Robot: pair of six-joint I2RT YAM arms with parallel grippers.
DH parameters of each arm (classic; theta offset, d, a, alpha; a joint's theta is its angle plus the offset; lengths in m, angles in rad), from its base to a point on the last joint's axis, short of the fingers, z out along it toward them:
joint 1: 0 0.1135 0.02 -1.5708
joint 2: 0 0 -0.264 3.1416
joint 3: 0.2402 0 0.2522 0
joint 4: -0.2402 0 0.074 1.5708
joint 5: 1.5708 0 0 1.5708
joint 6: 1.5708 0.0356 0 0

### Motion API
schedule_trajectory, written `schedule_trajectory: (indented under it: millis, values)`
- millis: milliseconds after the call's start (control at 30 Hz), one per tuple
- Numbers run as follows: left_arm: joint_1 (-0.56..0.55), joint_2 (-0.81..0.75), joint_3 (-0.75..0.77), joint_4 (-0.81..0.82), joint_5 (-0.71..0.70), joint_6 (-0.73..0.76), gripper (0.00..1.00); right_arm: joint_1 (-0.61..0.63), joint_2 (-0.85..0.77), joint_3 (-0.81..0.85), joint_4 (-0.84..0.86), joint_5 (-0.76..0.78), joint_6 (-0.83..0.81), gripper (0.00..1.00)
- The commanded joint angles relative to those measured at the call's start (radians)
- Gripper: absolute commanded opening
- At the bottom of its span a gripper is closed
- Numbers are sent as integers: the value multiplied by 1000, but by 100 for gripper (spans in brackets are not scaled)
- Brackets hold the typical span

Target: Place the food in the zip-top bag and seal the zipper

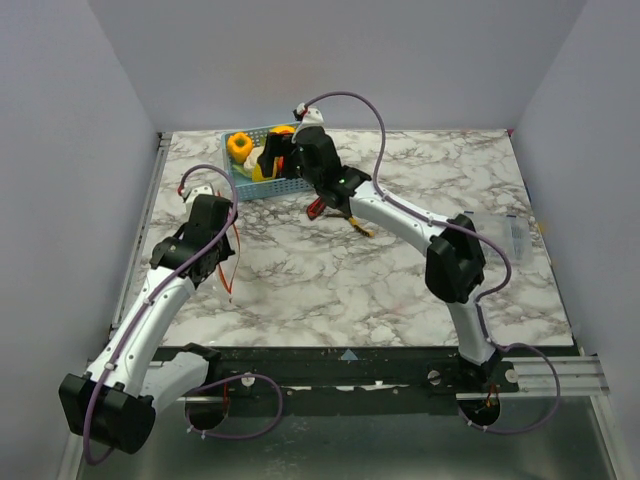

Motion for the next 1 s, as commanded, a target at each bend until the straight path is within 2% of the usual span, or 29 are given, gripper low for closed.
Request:
schedule_trajectory:
  millis: [0,300,567,967]
  values:
    - [6,4,-24,54,32,54,0,-27,124,119,-24,212,-173,100]
    - [6,-16,-41,76,39,79,0,-102,352,363,-17,271,-302,100]
    - [6,5,-35,77,68,89,0,-155,408,387,10,299,-347,100]
    - [6,19,-33,80,91,94,0,-214,504,456,32,189,-336,100]
